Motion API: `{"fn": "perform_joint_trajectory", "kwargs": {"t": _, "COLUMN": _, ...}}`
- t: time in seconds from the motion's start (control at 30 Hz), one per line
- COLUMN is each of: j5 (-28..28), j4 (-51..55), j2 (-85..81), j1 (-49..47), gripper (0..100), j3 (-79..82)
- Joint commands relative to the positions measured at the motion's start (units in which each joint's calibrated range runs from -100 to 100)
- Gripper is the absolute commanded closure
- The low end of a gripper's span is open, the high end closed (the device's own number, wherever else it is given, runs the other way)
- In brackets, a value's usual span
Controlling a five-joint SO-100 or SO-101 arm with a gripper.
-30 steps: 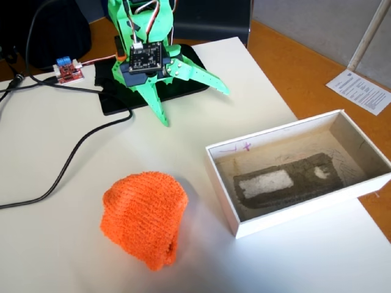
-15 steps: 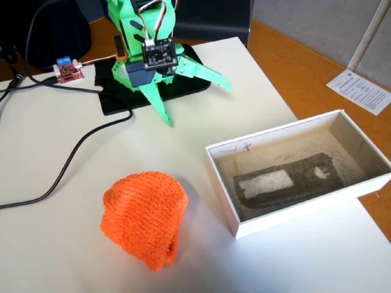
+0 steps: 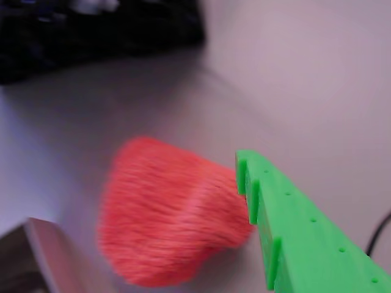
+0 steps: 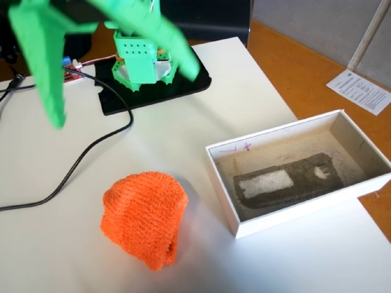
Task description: Remove orange objects from table
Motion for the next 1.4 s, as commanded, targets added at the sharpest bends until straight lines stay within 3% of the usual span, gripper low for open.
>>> {"fn": "perform_joint_trajectory", "kwargs": {"t": 0.0, "j5": 1.0, "j4": 0.7, "j2": 11.3, "j1": 2.9, "gripper": 44, "j3": -3.3}}
{"fn": "perform_joint_trajectory", "kwargs": {"t": 0.7, "j5": 4.2, "j4": -9.6, "j2": 27.3, "j1": -1.7, "gripper": 44, "j3": 2.4}}
{"fn": "perform_joint_trajectory", "kwargs": {"t": 0.83, "j5": 4.4, "j4": -10.7, "j2": 29.0, "j1": -0.7, "gripper": 62, "j3": 3.3}}
{"fn": "perform_joint_trajectory", "kwargs": {"t": 0.9, "j5": 3.6, "j4": -12.8, "j2": 29.4, "j1": -0.4, "gripper": 87, "j3": 3.9}}
{"fn": "perform_joint_trajectory", "kwargs": {"t": 0.97, "j5": 2.8, "j4": -15.8, "j2": 29.7, "j1": -0.3, "gripper": 100, "j3": 4.9}}
{"fn": "perform_joint_trajectory", "kwargs": {"t": 1.37, "j5": 6.6, "j4": -19.3, "j2": 24.9, "j1": -0.6, "gripper": 100, "j3": 2.4}}
